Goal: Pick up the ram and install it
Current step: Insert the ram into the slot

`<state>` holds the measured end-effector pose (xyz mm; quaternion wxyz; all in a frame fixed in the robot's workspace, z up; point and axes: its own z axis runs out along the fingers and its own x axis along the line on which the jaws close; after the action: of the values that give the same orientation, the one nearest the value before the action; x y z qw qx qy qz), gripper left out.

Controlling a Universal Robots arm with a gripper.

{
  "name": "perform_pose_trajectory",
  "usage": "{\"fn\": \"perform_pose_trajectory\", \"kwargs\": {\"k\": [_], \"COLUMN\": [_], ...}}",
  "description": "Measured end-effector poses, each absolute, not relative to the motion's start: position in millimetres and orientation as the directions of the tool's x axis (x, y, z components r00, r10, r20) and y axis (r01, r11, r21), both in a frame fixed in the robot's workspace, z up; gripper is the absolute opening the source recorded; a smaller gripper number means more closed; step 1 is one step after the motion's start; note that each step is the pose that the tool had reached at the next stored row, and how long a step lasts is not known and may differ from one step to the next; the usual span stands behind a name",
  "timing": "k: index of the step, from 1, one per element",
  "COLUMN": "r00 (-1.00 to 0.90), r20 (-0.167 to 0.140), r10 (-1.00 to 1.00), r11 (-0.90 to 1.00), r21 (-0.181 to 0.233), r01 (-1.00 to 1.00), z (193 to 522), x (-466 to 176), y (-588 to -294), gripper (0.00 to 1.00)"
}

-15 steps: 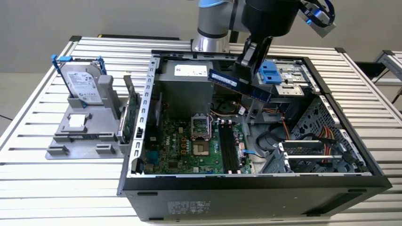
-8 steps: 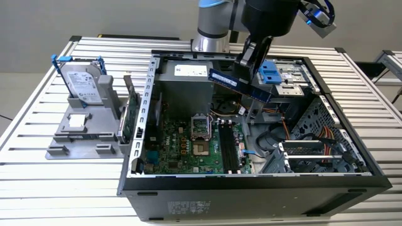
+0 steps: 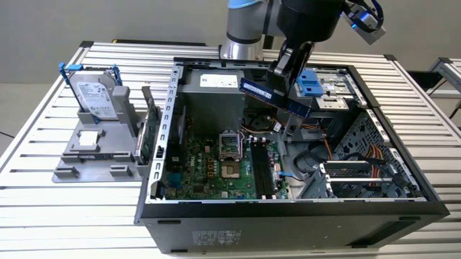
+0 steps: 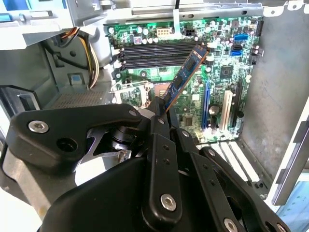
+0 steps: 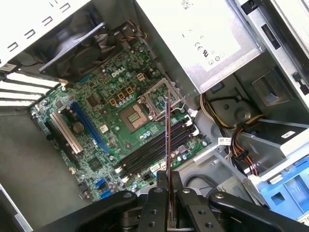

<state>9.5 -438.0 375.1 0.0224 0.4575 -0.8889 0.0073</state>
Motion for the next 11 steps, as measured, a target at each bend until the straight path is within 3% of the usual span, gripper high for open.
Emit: {"fn": "perform_pose_trajectory", "kwargs": {"k": [11], "r00": [-0.602], "r20": [0.046], "r10": [-0.797], "r11": [0.603], "r21": [0.008], "r01": [-0.798], "z": [375.1], "x": [9.5], "y": [-438.0], "gripper": [0.00]}}
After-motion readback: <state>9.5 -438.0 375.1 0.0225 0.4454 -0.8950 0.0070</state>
